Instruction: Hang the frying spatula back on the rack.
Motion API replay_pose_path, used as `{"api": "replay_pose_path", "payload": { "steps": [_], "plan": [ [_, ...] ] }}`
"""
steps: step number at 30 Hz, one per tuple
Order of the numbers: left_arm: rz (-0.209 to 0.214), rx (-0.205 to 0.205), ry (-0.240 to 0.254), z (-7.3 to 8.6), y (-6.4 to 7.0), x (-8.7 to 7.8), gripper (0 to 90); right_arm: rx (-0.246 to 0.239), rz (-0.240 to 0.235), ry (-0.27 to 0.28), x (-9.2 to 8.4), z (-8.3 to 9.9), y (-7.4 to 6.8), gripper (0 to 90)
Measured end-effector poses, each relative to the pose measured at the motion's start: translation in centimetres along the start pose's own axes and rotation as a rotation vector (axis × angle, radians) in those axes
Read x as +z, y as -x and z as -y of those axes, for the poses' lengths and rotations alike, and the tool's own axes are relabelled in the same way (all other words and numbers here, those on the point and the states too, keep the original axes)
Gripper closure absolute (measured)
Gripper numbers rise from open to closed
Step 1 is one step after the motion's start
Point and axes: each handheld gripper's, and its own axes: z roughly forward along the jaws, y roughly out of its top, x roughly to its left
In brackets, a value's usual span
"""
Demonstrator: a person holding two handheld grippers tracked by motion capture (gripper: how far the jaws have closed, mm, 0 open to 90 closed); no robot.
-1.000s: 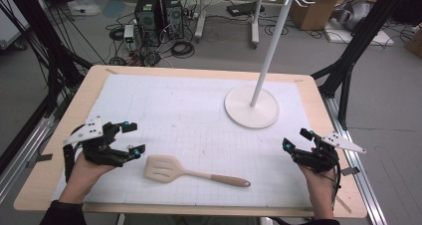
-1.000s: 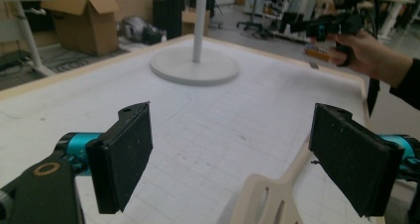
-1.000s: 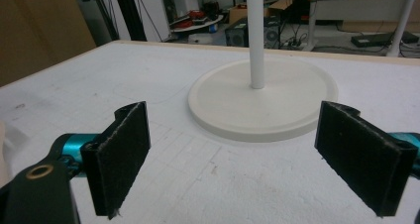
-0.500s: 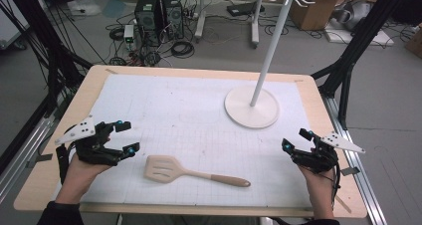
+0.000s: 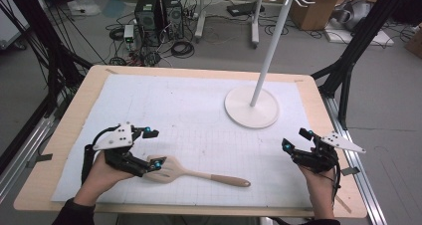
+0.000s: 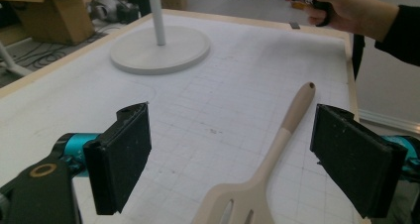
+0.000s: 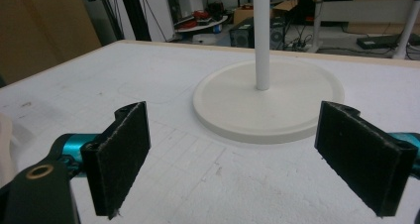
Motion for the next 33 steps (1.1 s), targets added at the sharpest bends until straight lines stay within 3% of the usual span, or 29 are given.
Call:
{"api": "replay_pose_path", "payload": {
  "steps": [1, 2, 3, 9, 14, 19, 20, 25, 26, 27, 28, 33],
  "plan": [
    [0.0, 0.0, 0.0, 0.0, 0.0, 0.0, 16.9, 0.0, 0.0, 0.0, 0.0, 0.0, 0.0, 12.8],
    [0.008, 0.036, -0.046, -0.3, 0.3, 1.0, 16.9, -0.001, -0.001, 0.0, 0.0, 0.0, 0.0, 12.8],
    [0.008, 0.036, -0.046, -0.3, 0.3, 1.0, 16.9, -0.001, -0.001, 0.0, 0.0, 0.0, 0.0, 12.8],
    [0.042, 0.123, -0.165, -0.9, 1.4, 3.9, 15.8, -0.002, 0.0, -0.009, 0.1, 0.0, 0.0, 12.8],
    [0.076, 0.166, -0.261, -1.2, 2.2, 6.0, 15.5, -0.011, 0.0, -0.007, 0.1, 0.0, 0.0, 12.9],
    [0.109, 0.182, -0.33, -1.3, 2.7, 7.9, 17.9, -0.004, -0.003, -0.012, 0.2, 0.1, 0.0, 12.9],
    [0.132, 0.189, -0.349, -1.2, 2.9, 8.5, 19.7, -0.009, -0.005, -0.016, 0.2, 0.1, 0.0, 12.9],
    [0.168, 0.211, -0.394, -1.0, 3.1, 9.8, 24.7, -0.008, -0.007, -0.016, 0.2, 0.1, 0.0, 12.9],
    [0.179, 0.233, -0.43, -0.8, 3.1, 10.4, 26.5, -0.007, -0.009, -0.013, 0.2, 0.1, 0.0, 12.9],
    [0.179, 0.233, -0.43, -0.8, 3.1, 10.4, 27.3, -0.007, -0.009, -0.013, 0.2, 0.1, 0.0, 12.9],
    [0.177, 0.254, -0.469, -0.6, 3.2, 11.0, 27.4, -0.007, -0.01, -0.016, 0.2, 0.1, 0.0, 13.1],
    [0.186, 0.262, -0.52, -0.1, 3.3, 11.9, 33.5, -0.008, -0.014, -0.024, 0.3, 0.1, 0.0, 13.3]
  ]
}}
